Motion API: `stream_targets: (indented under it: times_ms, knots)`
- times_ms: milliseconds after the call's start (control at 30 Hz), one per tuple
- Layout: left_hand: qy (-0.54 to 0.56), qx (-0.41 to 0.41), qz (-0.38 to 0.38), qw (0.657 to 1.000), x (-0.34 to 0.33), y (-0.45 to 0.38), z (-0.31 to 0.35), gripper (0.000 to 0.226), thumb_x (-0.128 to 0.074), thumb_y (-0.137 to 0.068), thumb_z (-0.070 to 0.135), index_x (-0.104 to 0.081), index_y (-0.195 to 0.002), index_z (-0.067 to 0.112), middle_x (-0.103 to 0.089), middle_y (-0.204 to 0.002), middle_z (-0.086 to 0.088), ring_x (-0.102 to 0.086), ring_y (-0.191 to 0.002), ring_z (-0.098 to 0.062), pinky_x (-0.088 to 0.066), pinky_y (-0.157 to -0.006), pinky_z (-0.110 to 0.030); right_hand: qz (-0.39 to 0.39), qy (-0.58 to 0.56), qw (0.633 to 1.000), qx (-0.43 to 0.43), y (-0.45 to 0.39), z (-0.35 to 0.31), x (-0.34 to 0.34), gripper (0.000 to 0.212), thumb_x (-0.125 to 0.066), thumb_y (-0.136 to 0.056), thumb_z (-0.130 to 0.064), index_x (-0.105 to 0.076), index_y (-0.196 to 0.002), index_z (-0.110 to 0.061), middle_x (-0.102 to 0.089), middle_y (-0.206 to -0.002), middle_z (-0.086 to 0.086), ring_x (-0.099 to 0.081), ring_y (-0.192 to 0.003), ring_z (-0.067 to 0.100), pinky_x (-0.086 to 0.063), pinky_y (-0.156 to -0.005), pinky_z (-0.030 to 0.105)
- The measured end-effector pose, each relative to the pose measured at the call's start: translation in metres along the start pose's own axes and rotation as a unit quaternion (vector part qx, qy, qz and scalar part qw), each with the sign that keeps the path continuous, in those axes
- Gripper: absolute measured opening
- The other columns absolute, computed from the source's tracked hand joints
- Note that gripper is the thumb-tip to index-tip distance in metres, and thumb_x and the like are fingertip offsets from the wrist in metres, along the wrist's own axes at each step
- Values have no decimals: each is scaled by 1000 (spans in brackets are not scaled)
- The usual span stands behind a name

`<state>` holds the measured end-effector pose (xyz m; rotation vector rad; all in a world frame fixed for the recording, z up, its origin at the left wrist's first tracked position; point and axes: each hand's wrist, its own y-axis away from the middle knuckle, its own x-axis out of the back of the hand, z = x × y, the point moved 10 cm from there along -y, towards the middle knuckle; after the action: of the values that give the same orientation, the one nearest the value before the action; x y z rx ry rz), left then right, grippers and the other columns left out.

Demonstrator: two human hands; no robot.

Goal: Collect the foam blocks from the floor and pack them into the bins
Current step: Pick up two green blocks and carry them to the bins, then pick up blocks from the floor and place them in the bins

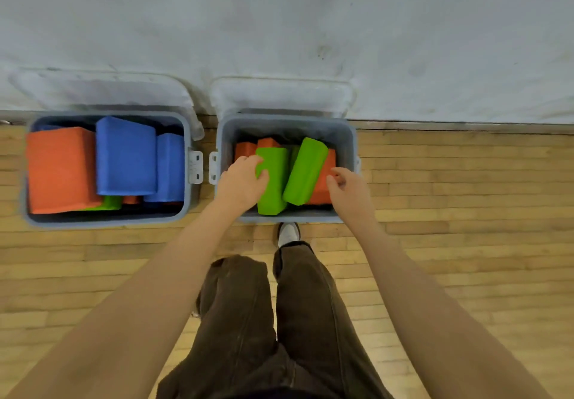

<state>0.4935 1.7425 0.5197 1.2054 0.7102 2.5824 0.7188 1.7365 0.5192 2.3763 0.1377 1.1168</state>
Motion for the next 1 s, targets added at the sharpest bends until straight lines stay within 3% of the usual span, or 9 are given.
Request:
stream_targets:
  times_ms: [167, 300, 400, 500, 600, 700, 800, 900, 1000]
  knots:
    - [0, -6, -61, 998, 21, 62, -33, 29, -44, -96, 20, -59, -118, 7, -63, -109, -12, -58, -99, -26, -48, -87, -38, 25, -52, 996, -68, 80, 4, 3, 32, -45, -98, -27, -58, -123, -12, -64, -110, 5, -57, -97, 20, -45, -79, 30]
    - [-107, -13, -122, 987, 23, 101, -90, 33, -41, -97, 22, -57, -123, 11, -60, -121, -11, -55, -109, -28, -46, -88, -36, 58, -101, 981, -153, 153, 21, -33, 32, -44, -98, -25, -58, -122, -10, -63, -108, 5, -56, -97, 20, -38, -78, 27]
    - [-181, -39, -187, 965, 12, 133, -121, 34, -41, -96, 24, -57, -122, 10, -59, -124, -12, -54, -111, -29, -46, -91, -37, 73, -150, 963, -211, 213, 29, -72, 32, -45, -97, -24, -58, -123, -10, -61, -117, 10, -56, -100, 22, -37, -78, 26]
    - [-228, -79, -232, 942, 2, 160, -129, 34, -42, -95, 24, -58, -121, 9, -60, -122, -12, -55, -109, -27, -45, -88, -33, 98, -201, 937, -270, 278, 41, -98, 32, -42, -97, -25, -57, -122, -11, -61, -104, 7, -52, -85, 17, -36, -72, 26]
    - [-275, -134, -273, 912, -20, 183, -116, 31, -41, -96, 23, -59, -117, 7, -61, -118, -11, -54, -108, -26, -42, -83, -29, 155, -246, 901, -323, 345, 64, -113, 32, -41, -98, -25, -57, -122, -11, -58, -99, 3, -52, -84, 17, -36, -71, 25]
    - [-333, -203, -322, 863, -62, 214, -88, 28, -42, -96, 23, -60, -110, 7, -62, -109, -10, -56, -99, -25, -40, -74, -28, 212, -319, 837, -391, 421, 93, -140, 33, -42, -99, -23, -56, -126, -11, -57, -101, 1, -50, -84, 11, -35, -72, 21]
    - [-400, -295, -383, 778, -128, 272, -50, 25, -41, -96, 21, -61, -101, 7, -61, -99, -7, -57, -93, -26, -41, -72, -30, 239, -408, 757, -450, 499, 116, -196, 33, -44, -98, -23, -57, -125, -10, -61, -106, 2, -53, -82, 7, -38, -70, 17]
    - [-453, -394, -432, 673, -200, 363, -15, 19, -39, -98, 21, -53, -88, 14, -54, -88, -6, -51, -85, -22, -37, -66, -27, 285, -480, 650, -515, 579, 134, -253, 33, -44, -95, -23, -60, -120, -9, -64, -108, 8, -59, -99, 21, -45, -79, 28]
    - [-484, -472, -457, 578, -265, 460, -3, 23, -41, -98, 23, -53, -80, 16, -53, -81, 0, -51, -86, -20, -39, -64, -27, 341, -533, 529, -566, 656, 148, -301, 33, -43, -94, -22, -60, -119, -8, -64, -100, 7, -57, -87, 19, -42, -70, 26]
